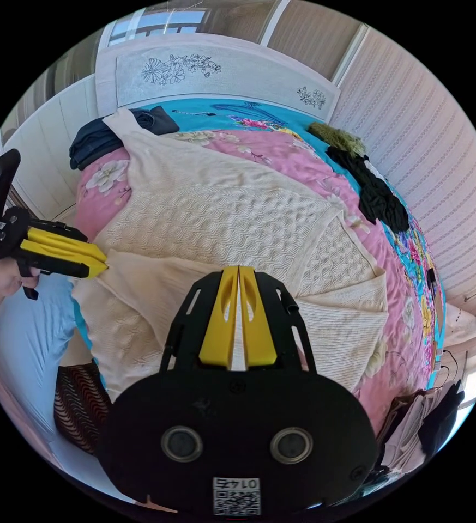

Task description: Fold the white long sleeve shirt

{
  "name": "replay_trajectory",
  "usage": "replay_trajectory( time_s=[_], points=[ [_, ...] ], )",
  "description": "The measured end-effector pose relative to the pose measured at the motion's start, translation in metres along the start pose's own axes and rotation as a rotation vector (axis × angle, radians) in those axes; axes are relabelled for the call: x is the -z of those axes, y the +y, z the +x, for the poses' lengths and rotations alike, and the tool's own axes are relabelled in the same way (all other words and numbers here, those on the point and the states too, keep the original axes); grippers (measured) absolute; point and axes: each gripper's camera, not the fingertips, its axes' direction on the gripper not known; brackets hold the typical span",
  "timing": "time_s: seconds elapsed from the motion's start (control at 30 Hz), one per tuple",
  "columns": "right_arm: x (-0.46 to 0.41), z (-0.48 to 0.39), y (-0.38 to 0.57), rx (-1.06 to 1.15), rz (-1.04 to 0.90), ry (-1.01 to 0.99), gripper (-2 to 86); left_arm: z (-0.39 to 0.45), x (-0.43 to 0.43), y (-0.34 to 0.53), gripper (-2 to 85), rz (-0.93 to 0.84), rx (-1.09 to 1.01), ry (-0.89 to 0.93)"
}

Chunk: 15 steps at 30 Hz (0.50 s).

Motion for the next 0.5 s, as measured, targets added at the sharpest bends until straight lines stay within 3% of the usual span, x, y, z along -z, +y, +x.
replay_trajectory(
  time_s=[0.17,0.3,0.4,0.5],
  points=[
    [-0.022,-0.002,-0.021,-0.022,-0.041,0.01,-0.9,-0.038,0.016,-0.001,-0.9,0.044,0.112,0.108],
    [-0.054,-0.005,-0.032,-0.059,-0.11,-0.037,-0.4,-0.051,0.008,0.004,-0.5,-0.055,0.103,0.007],
    [-0.052,-0.008,-0.04,-0.065,-0.111,-0.05,2.2,-0.059,0.03,0.01,0.6,0.003,0.122,0.018],
    [-0.039,-0.011,-0.052,-0.068,-0.067,-0.054,5.7,-0.083,0.066,0.019,1.6,0.118,0.184,-0.103]
  ],
)
